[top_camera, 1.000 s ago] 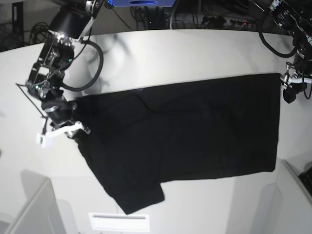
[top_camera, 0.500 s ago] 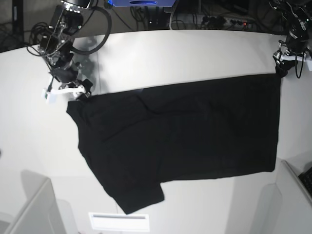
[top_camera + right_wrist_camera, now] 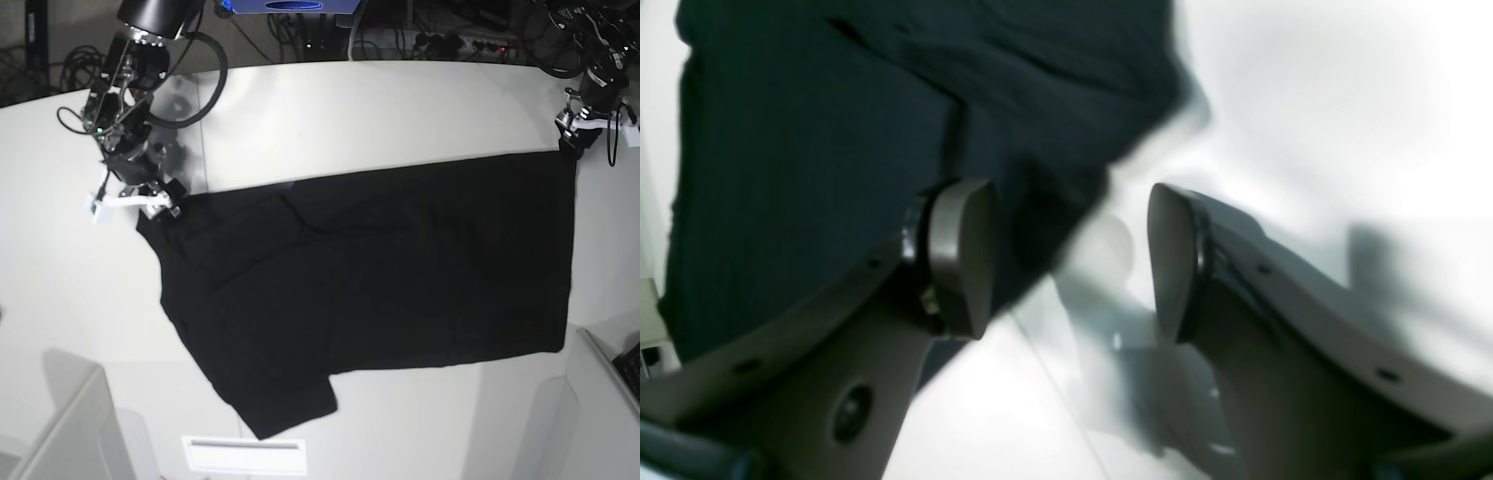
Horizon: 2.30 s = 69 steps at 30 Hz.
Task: Fold the T-shirt properly
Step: 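Lift the shoulder edge with both grippers and pull it taut, then pull the shirt further toward the robot and release both grippers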
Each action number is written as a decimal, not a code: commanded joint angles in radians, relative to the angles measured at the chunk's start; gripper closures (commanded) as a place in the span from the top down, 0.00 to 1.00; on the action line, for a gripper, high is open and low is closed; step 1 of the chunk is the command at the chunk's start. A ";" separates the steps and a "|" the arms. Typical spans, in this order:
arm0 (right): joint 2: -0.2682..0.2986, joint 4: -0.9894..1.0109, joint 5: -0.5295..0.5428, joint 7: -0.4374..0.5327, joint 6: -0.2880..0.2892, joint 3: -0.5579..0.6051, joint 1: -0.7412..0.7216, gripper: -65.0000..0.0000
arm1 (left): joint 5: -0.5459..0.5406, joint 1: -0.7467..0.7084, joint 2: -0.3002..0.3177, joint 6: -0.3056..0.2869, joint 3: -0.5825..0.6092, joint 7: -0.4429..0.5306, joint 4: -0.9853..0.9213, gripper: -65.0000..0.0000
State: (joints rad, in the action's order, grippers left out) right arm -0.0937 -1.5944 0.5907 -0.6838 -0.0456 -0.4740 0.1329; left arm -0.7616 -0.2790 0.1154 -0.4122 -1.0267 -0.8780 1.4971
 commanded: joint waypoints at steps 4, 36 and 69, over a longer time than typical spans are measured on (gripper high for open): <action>0.007 0.001 0.008 0.011 0.005 -0.004 -0.026 0.53 | -0.019 0.040 0.016 -0.007 -0.005 0.019 -0.043 0.65; 0.022 0.131 0.016 0.068 0.017 -0.006 -0.080 0.00 | 0.083 0.140 0.071 -0.003 0.147 0.021 -0.214 0.00; 0.027 -0.140 0.170 0.071 0.014 -0.006 0.290 0.00 | 0.113 -0.102 0.100 -0.009 0.153 0.019 -0.006 0.00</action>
State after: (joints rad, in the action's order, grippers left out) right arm -0.0746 -1.7157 0.7528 -0.6308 -0.0349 -0.4778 0.4210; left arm -0.6571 -0.3759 0.2020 -0.4267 -0.8688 -0.8536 1.4788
